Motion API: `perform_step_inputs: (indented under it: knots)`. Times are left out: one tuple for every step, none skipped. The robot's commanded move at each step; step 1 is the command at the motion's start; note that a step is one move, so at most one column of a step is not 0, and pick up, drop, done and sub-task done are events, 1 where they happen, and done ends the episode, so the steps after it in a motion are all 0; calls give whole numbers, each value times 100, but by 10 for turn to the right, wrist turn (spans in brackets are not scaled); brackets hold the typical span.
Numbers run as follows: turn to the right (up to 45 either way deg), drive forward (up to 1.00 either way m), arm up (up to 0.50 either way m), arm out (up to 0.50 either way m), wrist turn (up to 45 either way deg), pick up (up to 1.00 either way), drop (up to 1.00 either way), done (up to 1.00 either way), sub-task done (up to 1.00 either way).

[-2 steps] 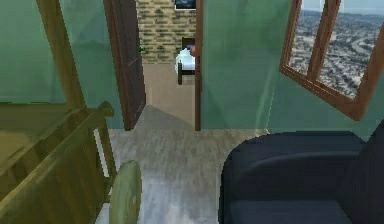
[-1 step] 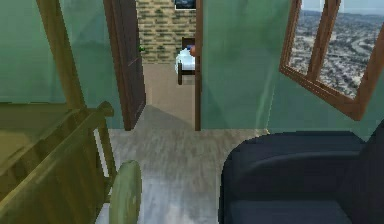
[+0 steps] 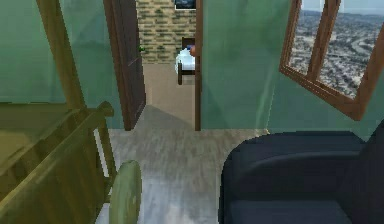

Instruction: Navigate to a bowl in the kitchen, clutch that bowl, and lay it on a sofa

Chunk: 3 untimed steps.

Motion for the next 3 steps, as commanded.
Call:
perform_step_inputs:
  knots:
    - [0,0,0,0,450,0,0,0,0]
    - [0,0,0,0,450,0,0,0,0]
    - [0,0,0,0,450,0,0,0,0]
